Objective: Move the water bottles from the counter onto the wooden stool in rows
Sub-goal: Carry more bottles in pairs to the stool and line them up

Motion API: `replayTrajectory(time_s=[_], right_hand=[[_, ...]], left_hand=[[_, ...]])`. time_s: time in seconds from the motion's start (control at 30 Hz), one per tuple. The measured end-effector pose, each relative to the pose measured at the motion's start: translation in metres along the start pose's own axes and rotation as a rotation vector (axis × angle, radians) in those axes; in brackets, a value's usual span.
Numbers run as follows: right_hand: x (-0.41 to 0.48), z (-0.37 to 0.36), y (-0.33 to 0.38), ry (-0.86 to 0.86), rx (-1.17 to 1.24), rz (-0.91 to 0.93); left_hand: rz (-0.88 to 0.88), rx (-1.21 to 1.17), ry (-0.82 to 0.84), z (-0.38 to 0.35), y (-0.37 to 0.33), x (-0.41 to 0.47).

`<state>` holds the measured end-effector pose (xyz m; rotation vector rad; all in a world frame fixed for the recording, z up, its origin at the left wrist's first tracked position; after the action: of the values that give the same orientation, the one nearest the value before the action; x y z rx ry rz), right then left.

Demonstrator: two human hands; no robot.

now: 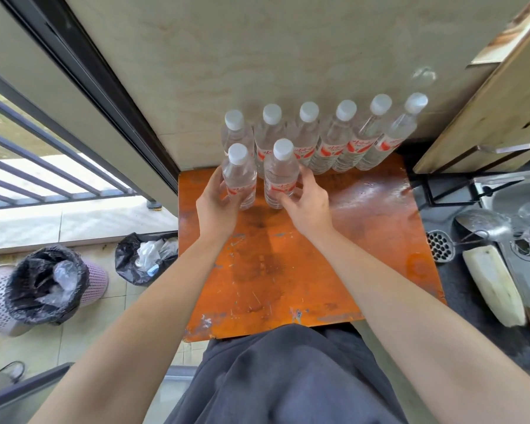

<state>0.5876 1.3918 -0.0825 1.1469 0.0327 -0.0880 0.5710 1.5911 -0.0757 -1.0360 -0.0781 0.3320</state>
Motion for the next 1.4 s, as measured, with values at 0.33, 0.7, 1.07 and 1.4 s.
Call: replayTrajectory(time_s=[0.33, 0.7, 1.07, 1.4], right_hand=[[0.011, -0.010, 0.006, 0.033, 0.004, -0.048], [-0.067, 0.098, 0.045, -0.169, -0.243, 0.238], [-0.202, 0.268, 0.015, -0.739, -0.344, 0.124], [-0.425, 0.485, -0.064, -1.118, -0.494, 0.051]], left_hand=[[-0.011, 0.033, 0.047, 0.002, -0.007, 0.008], [-0.363, 0.364, -0.122, 0.033, -0.078, -0.060], [-0.936, 0.380, 0.327, -0.129, -0.209, -0.162], [-1.251, 0.299, 0.416, -0.273, -0.328, -0.407]])
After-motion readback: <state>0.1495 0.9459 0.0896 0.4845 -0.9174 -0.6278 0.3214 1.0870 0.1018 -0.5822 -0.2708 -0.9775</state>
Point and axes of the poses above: each hand's wrist, its own x-axis towards the middle knuckle, its own z-axis out of the back of the hand, y = z × x, the point moved 4 cm from there along x, towards the middle knuckle, and after that the axes turned 9 degrees about x, right-handed, at the moved point
